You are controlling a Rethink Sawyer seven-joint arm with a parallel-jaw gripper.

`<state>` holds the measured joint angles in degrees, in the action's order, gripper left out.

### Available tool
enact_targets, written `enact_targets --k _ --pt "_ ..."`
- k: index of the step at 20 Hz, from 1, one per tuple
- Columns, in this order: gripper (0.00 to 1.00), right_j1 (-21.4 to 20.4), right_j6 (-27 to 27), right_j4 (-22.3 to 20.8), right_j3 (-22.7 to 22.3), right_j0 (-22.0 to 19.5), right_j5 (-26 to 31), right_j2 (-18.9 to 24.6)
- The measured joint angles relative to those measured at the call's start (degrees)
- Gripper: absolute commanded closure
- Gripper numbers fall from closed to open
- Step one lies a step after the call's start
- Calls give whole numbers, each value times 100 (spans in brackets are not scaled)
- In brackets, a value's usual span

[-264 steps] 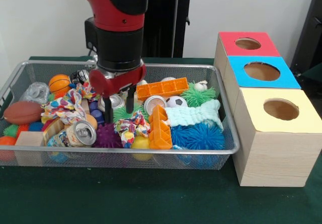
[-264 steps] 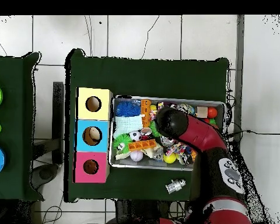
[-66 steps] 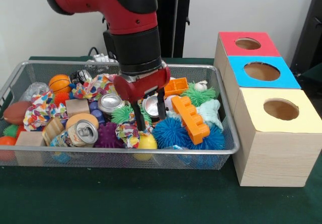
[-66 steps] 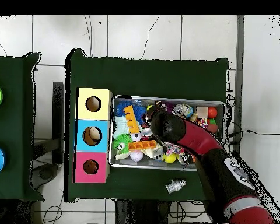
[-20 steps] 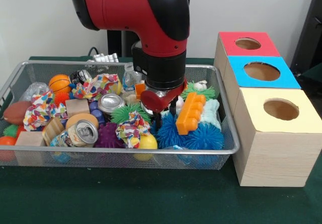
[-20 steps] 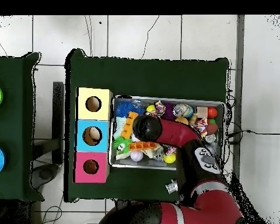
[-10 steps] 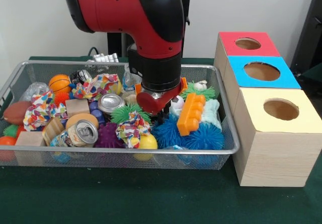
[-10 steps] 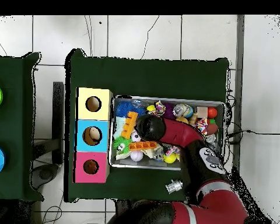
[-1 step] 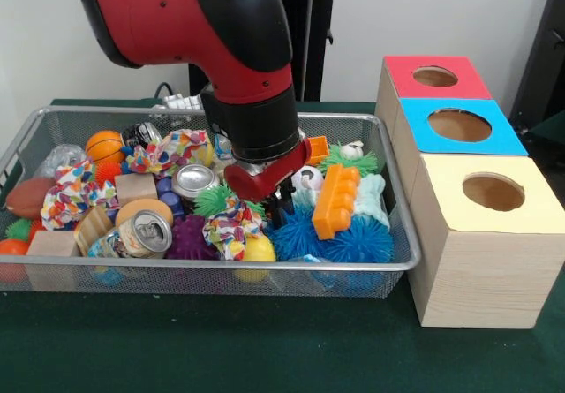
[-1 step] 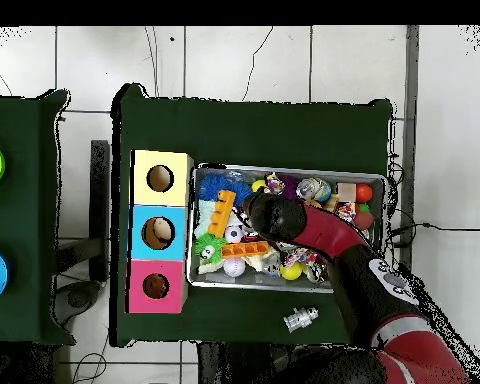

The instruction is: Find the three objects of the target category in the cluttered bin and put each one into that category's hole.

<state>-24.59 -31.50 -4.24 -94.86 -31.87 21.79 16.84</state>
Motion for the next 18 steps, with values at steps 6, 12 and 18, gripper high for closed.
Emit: enact_targets --k 6,12,18 --pt "100 -411 0 75 -81 154 860 -45" --pt "100 -1013 0 88 22 453 3103 -72" --pt "100 -1354 0 83 114 512 4117 -73"
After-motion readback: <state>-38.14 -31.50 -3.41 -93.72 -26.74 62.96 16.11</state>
